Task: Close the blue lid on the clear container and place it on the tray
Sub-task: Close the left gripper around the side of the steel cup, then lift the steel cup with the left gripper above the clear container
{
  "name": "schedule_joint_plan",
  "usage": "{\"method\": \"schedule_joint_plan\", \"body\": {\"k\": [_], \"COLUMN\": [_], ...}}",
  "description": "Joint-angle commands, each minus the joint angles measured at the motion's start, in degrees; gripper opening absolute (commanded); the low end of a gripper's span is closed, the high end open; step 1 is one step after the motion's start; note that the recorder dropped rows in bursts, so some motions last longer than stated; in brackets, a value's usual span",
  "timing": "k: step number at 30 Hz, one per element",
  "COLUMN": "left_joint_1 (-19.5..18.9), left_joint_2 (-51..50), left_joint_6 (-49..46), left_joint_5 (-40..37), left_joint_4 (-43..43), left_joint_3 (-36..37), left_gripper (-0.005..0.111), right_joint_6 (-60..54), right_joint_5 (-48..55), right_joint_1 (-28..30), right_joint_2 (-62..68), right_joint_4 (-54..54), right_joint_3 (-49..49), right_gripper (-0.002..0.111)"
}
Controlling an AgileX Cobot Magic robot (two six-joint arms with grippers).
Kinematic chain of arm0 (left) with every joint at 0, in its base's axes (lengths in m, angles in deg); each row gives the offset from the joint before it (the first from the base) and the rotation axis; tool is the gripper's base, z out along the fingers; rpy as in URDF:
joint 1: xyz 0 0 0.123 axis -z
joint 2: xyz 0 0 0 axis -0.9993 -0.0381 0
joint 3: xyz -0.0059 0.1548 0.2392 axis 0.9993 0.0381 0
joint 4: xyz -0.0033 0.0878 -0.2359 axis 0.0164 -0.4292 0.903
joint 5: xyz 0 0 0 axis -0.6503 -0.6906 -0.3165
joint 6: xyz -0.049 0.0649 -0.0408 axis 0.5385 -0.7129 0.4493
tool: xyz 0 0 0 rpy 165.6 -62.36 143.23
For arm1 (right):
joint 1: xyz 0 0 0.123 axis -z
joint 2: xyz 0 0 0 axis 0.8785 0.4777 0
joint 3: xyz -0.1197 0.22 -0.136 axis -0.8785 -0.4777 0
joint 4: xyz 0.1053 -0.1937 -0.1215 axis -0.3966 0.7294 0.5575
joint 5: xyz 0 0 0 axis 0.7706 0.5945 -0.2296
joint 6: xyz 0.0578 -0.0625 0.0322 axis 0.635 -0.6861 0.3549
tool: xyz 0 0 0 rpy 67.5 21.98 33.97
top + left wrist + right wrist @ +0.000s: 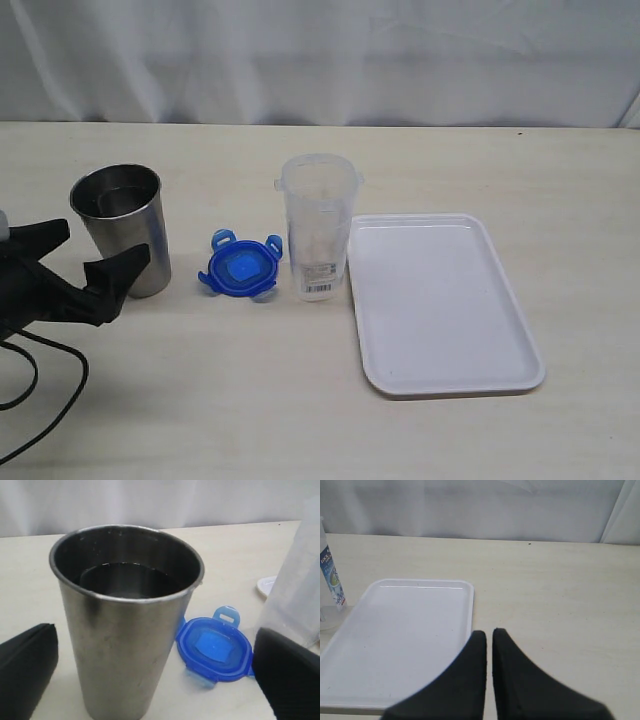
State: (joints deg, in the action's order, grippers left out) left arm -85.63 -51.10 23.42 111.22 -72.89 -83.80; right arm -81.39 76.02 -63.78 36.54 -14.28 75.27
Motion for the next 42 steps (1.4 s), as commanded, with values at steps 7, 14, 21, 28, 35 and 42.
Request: {"method": "schedule_joint_plan", "body": {"k": [7,14,21,28,35,42], "left_joint_1": [0.5,0.5,0.5,0.5,0.5,0.5], "left_joint_2": [-0.3,-2.7,-9.1,-13.3,-14.0,-16.1], "left_joint_6": [-1.1,-1.6,-1.7,-1.7,-1.7,-1.7], "left_joint_5": [1.2,1.7,2.3,2.3,2.6,2.6], "left_joint_4": [0.3,0.4,-0.1,-0.1,2.6,2.1], "left_joint_3": [-0.1,-1.8,-6.5,-11.0,-11.6,-13.6], "left_gripper": [0.105,0.105,0.105,0.105,0.105,0.105], "right_joint_6": [0.1,0.1,0.1,0.1,0.1,0.1], "right_joint_5": [0.0,0.0,0.0,0.0,0.0,0.0], "right_joint_1": [0.2,0.2,0.2,0.2,0.2,0.2], "right_joint_2": [-0.2,-0.2,-0.2,-0.2,-0.2,-0.2], "right_joint_4": [0.0,0.0,0.0,0.0,0.0,0.0], "right_joint_3": [-0.1,-0.1,-0.1,-0.1,-0.1,-0.1], "right_gripper": [0.005,0.005,0.005,0.005,0.005,0.005]}}
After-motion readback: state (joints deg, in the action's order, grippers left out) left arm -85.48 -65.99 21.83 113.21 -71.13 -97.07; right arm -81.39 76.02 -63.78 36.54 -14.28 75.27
